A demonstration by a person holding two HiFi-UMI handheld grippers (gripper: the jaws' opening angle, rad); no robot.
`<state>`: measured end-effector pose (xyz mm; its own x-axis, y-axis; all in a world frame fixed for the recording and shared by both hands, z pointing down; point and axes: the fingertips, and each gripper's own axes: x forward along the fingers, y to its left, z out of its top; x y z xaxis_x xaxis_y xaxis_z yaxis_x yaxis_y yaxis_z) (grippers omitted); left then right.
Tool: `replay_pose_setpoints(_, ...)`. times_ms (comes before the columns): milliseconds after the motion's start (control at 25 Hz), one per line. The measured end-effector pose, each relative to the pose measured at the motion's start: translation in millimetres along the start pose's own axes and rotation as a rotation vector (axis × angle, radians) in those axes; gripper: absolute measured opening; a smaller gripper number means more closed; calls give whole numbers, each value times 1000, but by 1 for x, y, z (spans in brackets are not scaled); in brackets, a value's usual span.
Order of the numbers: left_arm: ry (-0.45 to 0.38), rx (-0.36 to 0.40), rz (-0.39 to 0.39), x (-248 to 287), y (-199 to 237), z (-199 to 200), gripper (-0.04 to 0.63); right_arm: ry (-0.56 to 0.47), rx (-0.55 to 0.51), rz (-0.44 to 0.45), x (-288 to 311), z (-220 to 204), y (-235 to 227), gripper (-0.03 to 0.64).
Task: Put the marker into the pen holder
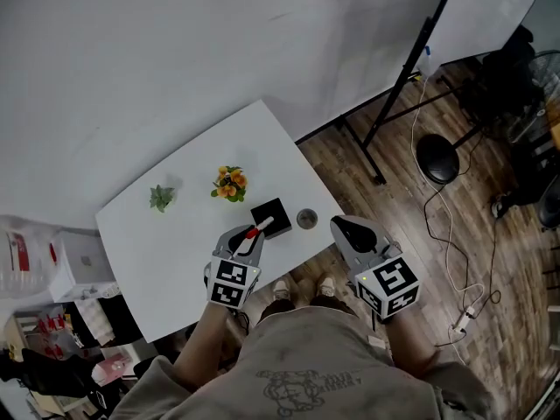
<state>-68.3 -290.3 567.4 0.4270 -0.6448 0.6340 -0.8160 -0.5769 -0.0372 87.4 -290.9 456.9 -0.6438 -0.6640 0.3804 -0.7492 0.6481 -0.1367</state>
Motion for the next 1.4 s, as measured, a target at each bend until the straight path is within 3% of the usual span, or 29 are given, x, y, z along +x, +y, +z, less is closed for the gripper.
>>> replay_pose_setpoints(360, 119, 3, -39, 32, -6, -34, 73, 63, -1, 10, 5, -19, 5, 29)
replay_pose_setpoints(800, 148, -30, -27, 44, -6, -52, 85, 92, 7, 2, 8, -32, 1, 29)
replay_pose_setpoints(960, 135, -57, -34, 43, -5, -53, 163, 89, 23, -2, 7, -35, -4, 29)
replay_pose_setpoints(1400, -21, -43, 14, 0, 5, -5, 141, -9, -7, -32, -12, -6, -10, 29)
